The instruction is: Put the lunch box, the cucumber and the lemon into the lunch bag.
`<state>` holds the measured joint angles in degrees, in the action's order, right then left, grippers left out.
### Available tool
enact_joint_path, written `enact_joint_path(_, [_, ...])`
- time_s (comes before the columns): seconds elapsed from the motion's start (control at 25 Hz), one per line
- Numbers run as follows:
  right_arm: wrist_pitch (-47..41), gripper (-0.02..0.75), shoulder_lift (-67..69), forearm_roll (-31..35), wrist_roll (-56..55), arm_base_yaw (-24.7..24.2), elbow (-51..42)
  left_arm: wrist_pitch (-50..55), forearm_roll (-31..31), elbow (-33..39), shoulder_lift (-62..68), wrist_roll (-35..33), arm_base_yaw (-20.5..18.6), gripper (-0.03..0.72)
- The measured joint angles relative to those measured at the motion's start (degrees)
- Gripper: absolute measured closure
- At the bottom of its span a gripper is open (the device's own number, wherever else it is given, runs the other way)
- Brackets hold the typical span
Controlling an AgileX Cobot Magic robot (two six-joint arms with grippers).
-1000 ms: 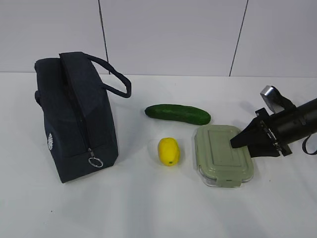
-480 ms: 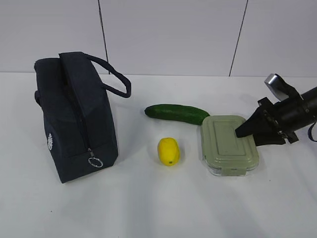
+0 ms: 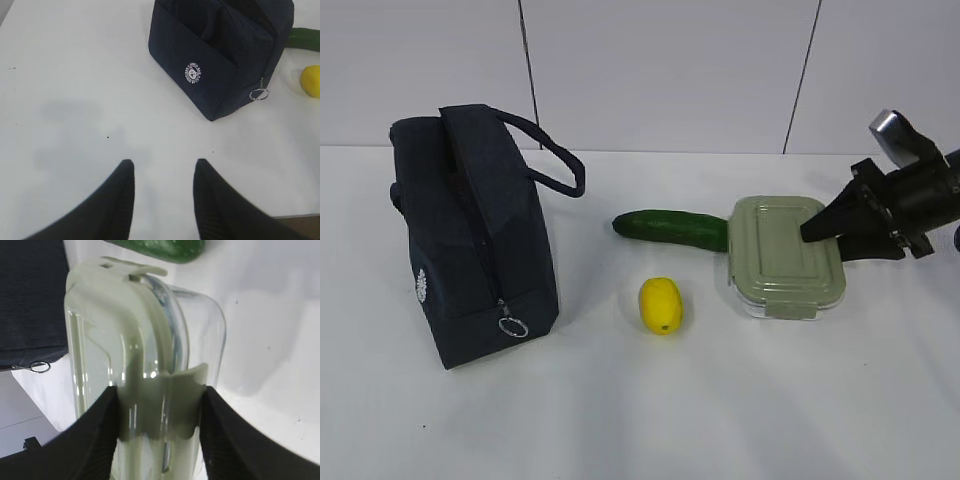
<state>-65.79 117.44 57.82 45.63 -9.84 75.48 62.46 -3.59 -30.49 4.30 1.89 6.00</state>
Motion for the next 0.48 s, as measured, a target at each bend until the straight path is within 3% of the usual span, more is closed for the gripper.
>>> enact_joint_path(0.48, [-0.43,0.365,-3.32,4.10,-0.77,0.00,0.00,0.00,-0.72,0.00,0.49,0.00,0.00,0.412])
